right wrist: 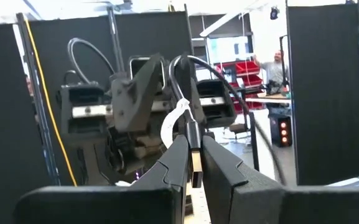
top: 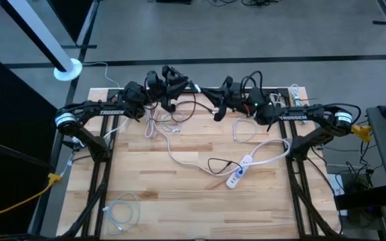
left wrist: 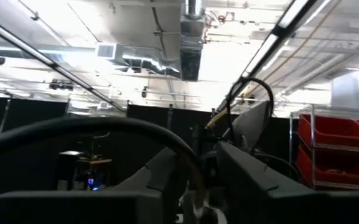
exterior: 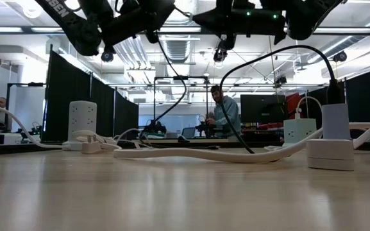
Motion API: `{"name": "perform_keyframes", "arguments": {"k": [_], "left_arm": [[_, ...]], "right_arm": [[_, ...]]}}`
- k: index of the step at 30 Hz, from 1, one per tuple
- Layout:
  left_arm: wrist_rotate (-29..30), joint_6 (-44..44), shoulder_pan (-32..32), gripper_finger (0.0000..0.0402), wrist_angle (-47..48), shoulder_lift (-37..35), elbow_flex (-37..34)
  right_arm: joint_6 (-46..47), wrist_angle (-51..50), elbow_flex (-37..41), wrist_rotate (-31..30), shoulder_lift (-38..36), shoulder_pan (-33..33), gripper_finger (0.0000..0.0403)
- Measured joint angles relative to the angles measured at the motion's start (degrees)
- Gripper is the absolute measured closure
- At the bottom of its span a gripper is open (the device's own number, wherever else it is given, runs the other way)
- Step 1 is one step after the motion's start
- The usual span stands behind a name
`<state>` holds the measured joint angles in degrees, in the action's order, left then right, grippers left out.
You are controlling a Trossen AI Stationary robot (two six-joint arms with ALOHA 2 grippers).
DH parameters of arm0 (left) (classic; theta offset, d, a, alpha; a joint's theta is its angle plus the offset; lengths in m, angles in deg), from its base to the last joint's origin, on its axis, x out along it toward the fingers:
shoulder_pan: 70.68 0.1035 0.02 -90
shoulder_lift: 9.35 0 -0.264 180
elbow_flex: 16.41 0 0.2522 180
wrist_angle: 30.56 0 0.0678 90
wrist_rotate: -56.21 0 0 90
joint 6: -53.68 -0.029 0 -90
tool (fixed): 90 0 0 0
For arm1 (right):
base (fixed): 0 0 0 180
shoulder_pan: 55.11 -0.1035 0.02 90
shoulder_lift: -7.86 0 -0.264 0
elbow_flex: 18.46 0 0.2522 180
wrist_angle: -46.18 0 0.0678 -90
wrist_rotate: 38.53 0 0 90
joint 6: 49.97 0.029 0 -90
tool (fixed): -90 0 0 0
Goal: Insert USB
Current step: Insert the black charger cable into the green outlet extension
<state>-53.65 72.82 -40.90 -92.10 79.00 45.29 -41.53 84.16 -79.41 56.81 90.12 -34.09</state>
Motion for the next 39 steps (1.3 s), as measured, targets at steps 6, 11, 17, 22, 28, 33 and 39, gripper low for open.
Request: {"name": "perform_keyframes", "arguments": {"k": [6, 11, 17, 22, 28, 33, 39], "left_arm": [[1.94, 0.03, 0.00, 0.0343, 0.48, 0.20, 0.00], [1.82, -0.48, 0.00, 0.0392, 1.84, 0.20, 0.00], [1.60, -0.76, -0.01, 0.0394, 4.82, 0.22, 0.00], [1.90, -3.60, 0.04, 0.0394, 11.39, 0.20, 0.00], [0.77, -5.92, 0.11, 0.0394, 19.55, 0.21, 0.02], [-0.95, -7.56, -0.22, 0.0394, 22.34, 0.33, -0.04], [-3.81, -8.03, -2.26, 0.0394, 21.57, 0.47, -0.04]], "right_arm": [[-0.96, -0.01, 0.23, -0.18, 0.02, -0.28, 0.0385], [-1.66, -1.66, 0.23, -0.39, 0.04, -0.27, 0.0385], [-3.34, -15.11, -1.71, 0.16, -0.78, -0.33, 0.0351], [-8.13, -40.37, -9.08, 0.24, -2.75, -0.39, 0.0277], [-7.97, -62.81, -21.72, -0.79, -2.47, -0.31, 0.0243], [-8.00, -75.14, -29.49, -0.21, -1.63, 0.29, 0.0240], [-6.28, -76.36, -32.12, -0.08, 0.11, 1.71, 0.0249]]}}
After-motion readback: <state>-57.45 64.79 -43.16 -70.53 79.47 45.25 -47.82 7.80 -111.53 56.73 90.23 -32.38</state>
